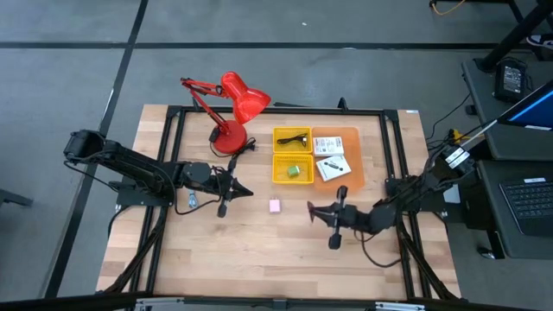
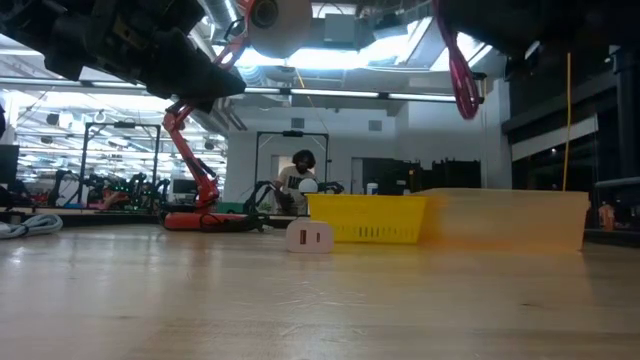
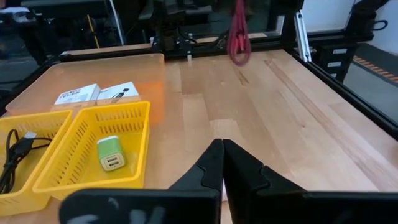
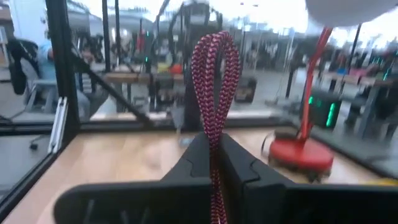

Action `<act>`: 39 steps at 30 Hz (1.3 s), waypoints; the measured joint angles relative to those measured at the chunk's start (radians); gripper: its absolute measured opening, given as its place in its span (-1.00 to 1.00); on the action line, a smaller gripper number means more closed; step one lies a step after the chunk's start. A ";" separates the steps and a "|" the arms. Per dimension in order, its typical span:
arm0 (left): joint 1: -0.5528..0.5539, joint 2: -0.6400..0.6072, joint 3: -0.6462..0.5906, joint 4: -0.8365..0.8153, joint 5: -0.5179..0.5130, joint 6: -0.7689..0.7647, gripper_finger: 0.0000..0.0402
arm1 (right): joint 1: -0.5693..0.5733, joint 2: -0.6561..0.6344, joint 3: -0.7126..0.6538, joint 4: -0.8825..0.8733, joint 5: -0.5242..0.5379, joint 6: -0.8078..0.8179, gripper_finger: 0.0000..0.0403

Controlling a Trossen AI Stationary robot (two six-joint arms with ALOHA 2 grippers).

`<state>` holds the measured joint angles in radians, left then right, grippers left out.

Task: Pick and place items into bin
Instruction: Put the pink charger cable into the top yellow bin

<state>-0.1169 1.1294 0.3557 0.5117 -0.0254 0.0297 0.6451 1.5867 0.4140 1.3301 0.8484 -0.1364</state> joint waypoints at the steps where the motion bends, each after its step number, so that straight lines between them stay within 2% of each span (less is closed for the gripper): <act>1: 0.000 0.000 0.000 0.000 0.000 0.004 -0.98 | -0.004 0.000 -0.007 0.039 -0.001 -0.035 -1.00; 7: 0.000 0.000 0.000 0.000 0.000 0.010 -0.98 | -0.063 0.000 -0.022 0.110 -0.002 -0.132 -1.00; 16: 0.000 0.000 0.000 0.000 0.000 0.010 -0.97 | -0.187 0.000 -0.022 0.108 -0.012 -0.128 -1.00; 27: 0.000 0.000 0.000 0.001 -0.008 0.010 -0.98 | -0.399 0.000 -0.017 0.093 -0.012 -0.051 -1.00; 31: 0.000 0.000 0.000 0.001 -0.008 0.010 -0.96 | -0.467 0.001 0.028 -0.011 -0.067 -0.080 -1.00; 39: 0.000 0.000 0.000 0.001 -0.008 0.010 -0.96 | -0.608 0.001 0.204 -0.437 -0.122 -0.076 -1.00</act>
<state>-0.1169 1.1294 0.3557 0.5125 -0.0334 0.0399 0.0367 1.5879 0.6178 0.8928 0.7268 -0.2126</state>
